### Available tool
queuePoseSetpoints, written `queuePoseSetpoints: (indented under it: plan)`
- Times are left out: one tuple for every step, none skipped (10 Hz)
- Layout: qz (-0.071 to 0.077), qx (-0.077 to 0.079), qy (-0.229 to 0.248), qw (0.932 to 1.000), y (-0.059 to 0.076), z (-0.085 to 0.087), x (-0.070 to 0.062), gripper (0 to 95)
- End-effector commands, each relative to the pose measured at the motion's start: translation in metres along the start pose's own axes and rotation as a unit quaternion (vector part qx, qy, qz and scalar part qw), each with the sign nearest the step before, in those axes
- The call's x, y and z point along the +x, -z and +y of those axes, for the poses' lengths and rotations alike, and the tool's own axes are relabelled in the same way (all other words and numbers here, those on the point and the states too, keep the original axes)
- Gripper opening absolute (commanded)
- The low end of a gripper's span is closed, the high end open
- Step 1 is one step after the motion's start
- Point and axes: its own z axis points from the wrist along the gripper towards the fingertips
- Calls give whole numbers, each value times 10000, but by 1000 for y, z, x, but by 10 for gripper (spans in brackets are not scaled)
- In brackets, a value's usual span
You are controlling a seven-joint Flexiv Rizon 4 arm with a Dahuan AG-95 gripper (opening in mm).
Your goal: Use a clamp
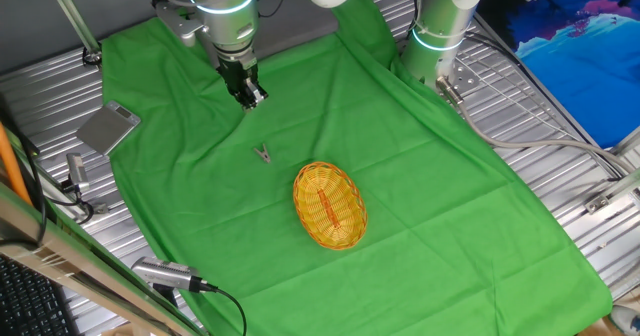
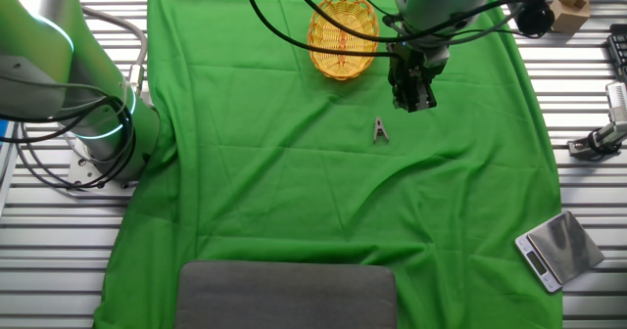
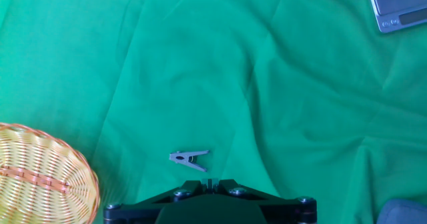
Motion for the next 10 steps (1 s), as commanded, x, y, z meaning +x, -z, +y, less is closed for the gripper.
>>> queuePoseSetpoints:
  plan:
    - [6, -6, 3, 10000, 0, 0, 0, 0]
    - [7, -7, 219, 9998, 0, 0, 0, 0]
    - [16, -24, 248, 9997, 1, 0, 0, 0]
    - [49, -30, 556, 9984, 1, 0, 0, 0]
    - [4, -34, 705, 9975, 1, 0, 0, 0]
    - [-8, -72, 890, 9960, 0, 0, -1, 0]
    - [-45, -283, 1257, 9917, -9, -2, -2, 0]
    - [-33, -395, 1433, 9889, -18, -3, -3, 0]
    - [19, -483, 1761, 9832, -33, -5, -9, 0]
    - [52, -502, 1883, 9808, -40, -6, -13, 0]
